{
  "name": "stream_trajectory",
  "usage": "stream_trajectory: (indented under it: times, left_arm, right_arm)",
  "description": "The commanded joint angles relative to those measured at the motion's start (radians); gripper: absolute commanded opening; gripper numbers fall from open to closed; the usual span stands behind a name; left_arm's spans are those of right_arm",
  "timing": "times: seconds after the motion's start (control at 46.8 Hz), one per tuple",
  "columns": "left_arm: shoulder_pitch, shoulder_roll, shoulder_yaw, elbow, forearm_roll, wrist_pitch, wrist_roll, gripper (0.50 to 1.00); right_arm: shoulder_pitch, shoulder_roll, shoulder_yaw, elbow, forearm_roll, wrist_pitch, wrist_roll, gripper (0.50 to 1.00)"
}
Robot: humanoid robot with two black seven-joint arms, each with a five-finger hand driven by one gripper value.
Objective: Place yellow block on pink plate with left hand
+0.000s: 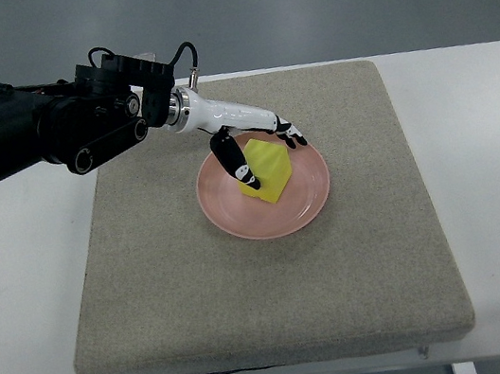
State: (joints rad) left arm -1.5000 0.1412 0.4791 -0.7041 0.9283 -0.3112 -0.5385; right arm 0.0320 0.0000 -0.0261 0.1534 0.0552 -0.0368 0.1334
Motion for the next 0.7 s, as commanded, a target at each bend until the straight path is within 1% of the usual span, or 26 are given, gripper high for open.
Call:
stream_trajectory:
  times: [0.0, 0.235, 0.491, 0.577, 0.683]
  left_arm:
    - [0.0, 0.0, 0.001, 0.0, 0.001, 0.0, 0.0, 0.943]
    - [-0.011, 0.003, -0.004, 0.0, 0.001, 0.0, 0.0, 0.951]
    - [-0.059, 0.024, -0.01, 0.014, -0.008, 0.003, 0.0, 0.951]
    - [-0.059, 0.034, -0.01, 0.032, -0.009, 0.004, 0.0, 0.951]
    - [-0.046, 0.04, -0.007, 0.097, -0.009, 0.006, 0.0, 0.951]
  right_arm:
    - [-0.001, 0.0, 0.0, 0.0, 0.0, 0.0, 0.0, 0.924]
    - [-0.001, 0.0, 0.0, 0.0, 0.0, 0.0, 0.0, 0.924]
    - [0.0, 0.0, 0.0, 0.0, 0.0, 0.0, 0.0, 0.924]
    - [-0.001, 0.0, 0.0, 0.0, 0.0, 0.0, 0.0, 0.924]
    - [0.0, 0.0, 0.0, 0.0, 0.0, 0.0, 0.0, 0.924]
